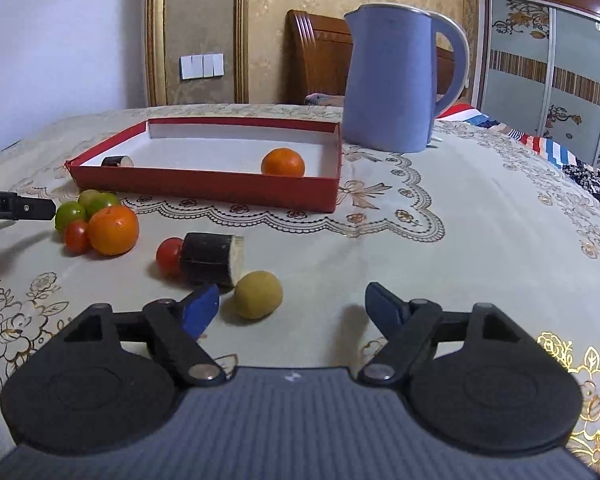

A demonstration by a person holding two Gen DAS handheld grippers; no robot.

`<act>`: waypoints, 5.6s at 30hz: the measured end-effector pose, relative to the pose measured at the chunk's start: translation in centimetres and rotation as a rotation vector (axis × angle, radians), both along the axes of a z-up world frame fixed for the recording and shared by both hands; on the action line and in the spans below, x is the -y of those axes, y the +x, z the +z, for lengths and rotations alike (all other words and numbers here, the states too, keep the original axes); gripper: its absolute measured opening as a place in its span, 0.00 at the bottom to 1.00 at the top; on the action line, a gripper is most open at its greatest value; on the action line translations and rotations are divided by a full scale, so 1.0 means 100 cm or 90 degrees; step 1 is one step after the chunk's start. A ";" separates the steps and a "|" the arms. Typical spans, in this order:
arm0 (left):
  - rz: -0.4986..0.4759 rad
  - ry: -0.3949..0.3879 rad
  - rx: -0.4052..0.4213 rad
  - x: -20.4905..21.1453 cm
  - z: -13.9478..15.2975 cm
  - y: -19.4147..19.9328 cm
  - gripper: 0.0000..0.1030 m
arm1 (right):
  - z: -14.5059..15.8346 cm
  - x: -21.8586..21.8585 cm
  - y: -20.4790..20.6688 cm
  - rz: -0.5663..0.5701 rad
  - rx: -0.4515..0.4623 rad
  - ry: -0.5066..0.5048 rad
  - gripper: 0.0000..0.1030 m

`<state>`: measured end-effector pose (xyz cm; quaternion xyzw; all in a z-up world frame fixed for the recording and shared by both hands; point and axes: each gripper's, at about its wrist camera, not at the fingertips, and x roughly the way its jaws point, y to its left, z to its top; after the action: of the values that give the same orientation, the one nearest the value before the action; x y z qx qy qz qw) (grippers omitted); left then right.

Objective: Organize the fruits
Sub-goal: 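Grasp the yellow round fruit with the right tool, then grasp the green tomato with the left tool while the right tool holds the yellow fruit, then carry the green tomato and yellow fruit over the red tray with both tools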

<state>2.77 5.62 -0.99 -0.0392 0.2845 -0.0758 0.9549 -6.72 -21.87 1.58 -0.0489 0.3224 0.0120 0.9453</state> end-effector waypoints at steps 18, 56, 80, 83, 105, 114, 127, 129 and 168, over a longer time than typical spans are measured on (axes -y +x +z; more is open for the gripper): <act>0.000 0.000 -0.001 0.001 -0.001 0.000 0.85 | -0.003 -0.008 0.027 -0.028 -0.020 0.016 0.25; -0.017 0.106 0.010 0.048 0.006 -0.002 0.89 | -0.006 0.004 0.052 -0.071 -0.026 0.077 0.27; -0.005 0.068 0.000 0.041 0.016 -0.002 0.89 | -0.007 0.006 0.052 -0.070 -0.026 0.088 0.28; -0.011 0.063 -0.026 0.038 0.009 0.006 0.89 | -0.006 0.006 0.051 -0.070 -0.026 0.087 0.28; -0.024 0.081 -0.030 0.054 -0.001 0.009 0.55 | -0.006 0.006 0.052 -0.070 -0.026 0.091 0.28; -0.055 0.070 -0.029 0.056 -0.001 0.004 0.33 | -0.006 0.006 0.052 -0.070 -0.026 0.089 0.28; -0.056 0.059 -0.025 0.053 -0.001 0.004 0.32 | -0.005 0.007 0.051 -0.070 -0.025 0.090 0.28; -0.056 0.060 -0.025 0.054 -0.002 0.004 0.32 | -0.005 0.006 0.051 -0.070 -0.025 0.087 0.28; -0.054 0.054 -0.020 0.049 -0.002 0.002 0.32 | 0.005 -0.003 0.000 -0.014 0.057 0.023 0.24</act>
<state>3.01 0.69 -1.14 0.0120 0.3042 -0.1035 0.9469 -6.74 -21.56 2.08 -0.0287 0.2797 0.0052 0.9596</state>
